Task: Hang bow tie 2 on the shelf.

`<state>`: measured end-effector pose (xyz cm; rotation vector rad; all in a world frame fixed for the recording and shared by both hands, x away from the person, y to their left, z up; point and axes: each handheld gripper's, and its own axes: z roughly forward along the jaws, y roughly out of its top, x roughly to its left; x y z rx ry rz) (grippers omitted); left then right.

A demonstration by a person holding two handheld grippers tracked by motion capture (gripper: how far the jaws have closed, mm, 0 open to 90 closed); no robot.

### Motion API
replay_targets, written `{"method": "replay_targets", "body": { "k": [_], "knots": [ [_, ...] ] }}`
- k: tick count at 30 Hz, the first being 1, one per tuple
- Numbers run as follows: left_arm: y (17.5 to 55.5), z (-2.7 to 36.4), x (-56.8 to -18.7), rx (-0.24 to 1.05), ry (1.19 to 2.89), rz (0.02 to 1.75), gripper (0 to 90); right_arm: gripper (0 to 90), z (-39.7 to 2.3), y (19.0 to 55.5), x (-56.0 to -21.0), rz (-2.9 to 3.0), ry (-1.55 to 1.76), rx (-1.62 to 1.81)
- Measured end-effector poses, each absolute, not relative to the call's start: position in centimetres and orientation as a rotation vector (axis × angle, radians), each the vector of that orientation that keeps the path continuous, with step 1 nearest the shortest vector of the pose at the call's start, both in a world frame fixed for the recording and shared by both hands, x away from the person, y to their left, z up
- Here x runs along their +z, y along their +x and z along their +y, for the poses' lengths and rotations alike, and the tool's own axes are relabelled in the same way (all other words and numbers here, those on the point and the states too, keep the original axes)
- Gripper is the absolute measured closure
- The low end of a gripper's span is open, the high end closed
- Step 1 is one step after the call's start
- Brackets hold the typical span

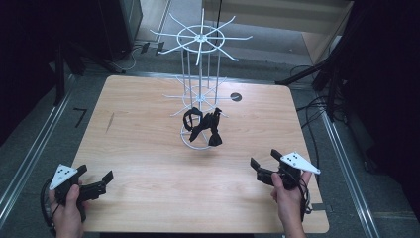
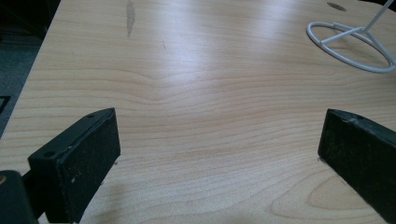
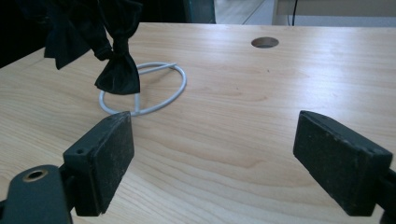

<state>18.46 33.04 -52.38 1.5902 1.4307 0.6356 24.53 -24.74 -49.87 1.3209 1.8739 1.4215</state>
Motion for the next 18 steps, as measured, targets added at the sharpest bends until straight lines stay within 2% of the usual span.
{"method": "replay_targets", "body": {
  "k": [18],
  "knots": [
    [18.4,33.1,-52.4,0.634,1.589,1.432,0.0,12.7,-27.6,23.2,-51.5,1.870,1.361,1.339]
  ]
}}
